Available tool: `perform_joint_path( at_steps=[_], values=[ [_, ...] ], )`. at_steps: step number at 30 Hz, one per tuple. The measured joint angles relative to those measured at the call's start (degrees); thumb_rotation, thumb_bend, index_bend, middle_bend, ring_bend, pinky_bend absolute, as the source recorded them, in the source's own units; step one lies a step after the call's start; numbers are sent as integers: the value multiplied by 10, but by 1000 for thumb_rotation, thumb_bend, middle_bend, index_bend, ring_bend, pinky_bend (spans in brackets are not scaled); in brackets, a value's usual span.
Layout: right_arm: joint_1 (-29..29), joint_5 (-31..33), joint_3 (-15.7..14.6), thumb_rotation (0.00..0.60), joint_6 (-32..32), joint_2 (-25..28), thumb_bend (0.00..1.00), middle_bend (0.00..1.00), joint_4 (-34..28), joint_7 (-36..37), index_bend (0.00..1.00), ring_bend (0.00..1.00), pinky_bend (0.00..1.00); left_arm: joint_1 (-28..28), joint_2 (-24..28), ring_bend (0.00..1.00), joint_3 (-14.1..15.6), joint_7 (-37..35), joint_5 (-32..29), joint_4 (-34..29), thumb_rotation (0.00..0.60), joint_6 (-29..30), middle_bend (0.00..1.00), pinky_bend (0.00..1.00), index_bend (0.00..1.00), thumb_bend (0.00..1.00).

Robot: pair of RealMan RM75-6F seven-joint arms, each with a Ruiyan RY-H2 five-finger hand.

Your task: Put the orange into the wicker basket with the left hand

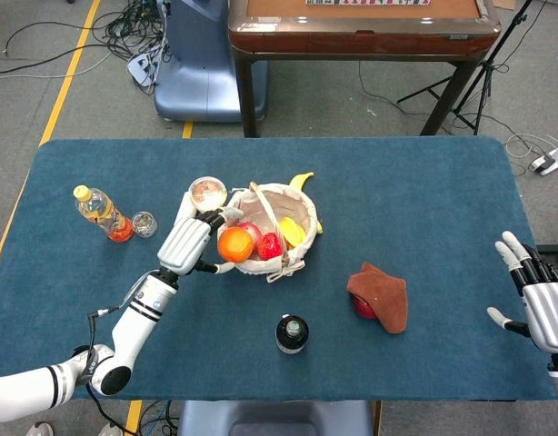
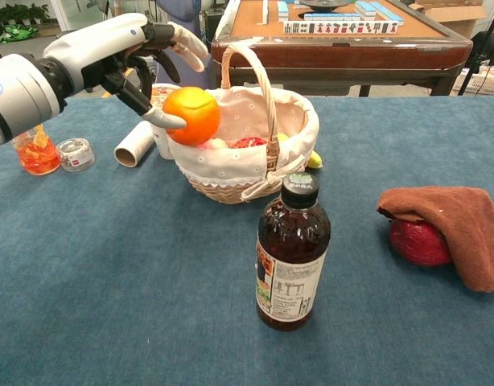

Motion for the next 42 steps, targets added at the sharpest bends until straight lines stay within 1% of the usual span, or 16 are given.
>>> perform_joint_path(
  at_steps=[2, 6, 10, 14, 20, 25, 29, 33, 39, 42],
  values=[
    [0, 1, 0, 600, -1, 0, 0, 60, 1, 1, 0, 82, 225, -4, -5, 208, -1, 8, -6, 4, 600, -2, 153, 442, 148, 88],
    [-1, 2, 0, 600, 0, 1, 0, 60, 1, 3, 0, 82, 225, -7, -12, 134, 1, 18, -7, 13, 600, 4, 78, 398, 105, 88],
    [-1, 3, 0, 600, 0, 2, 0, 60, 2, 4, 0, 82, 225, 2, -4, 121, 7, 16, 1, 4, 600, 21, 66, 377, 100, 88],
    [-1, 3, 1, 600, 0, 4, 0, 60, 2, 5, 0, 82, 225, 20, 23, 131, 21, 22, 8, -25, 600, 34, 66, 375, 110, 88],
    [1, 4, 1, 600, -4, 4, 0, 61, 4, 6, 0, 82, 225, 64, 79, 132, 56, 48, 17, -81, 600, 63, 67, 375, 113, 88],
    [4, 5, 1, 600, -10, 3, 0, 62, 9, 13, 0, 82, 225, 111, 124, 133, 86, 62, 26, -118, 600, 101, 66, 375, 127, 88],
    [5, 5, 1, 600, -12, 3, 0, 66, 14, 18, 0, 82, 225, 148, 150, 134, 107, 75, 30, -129, 600, 135, 66, 375, 135, 88],
    [8, 5, -1, 600, -19, 4, 0, 82, 19, 27, 23, 82, 225, 190, 168, 134, 123, 83, 28, -134, 600, 175, 67, 371, 141, 88],
    [13, -8, -8, 600, -28, 5, 0, 100, 27, 40, 36, 82, 225, 250, 181, 134, 142, 100, 16, -128, 600, 232, 66, 349, 141, 88],
    [15, -12, -11, 600, -31, 2, 0, 103, 31, 45, 40, 82, 225, 275, 184, 134, 148, 97, 11, -122, 600, 251, 66, 340, 141, 88]
  ],
)
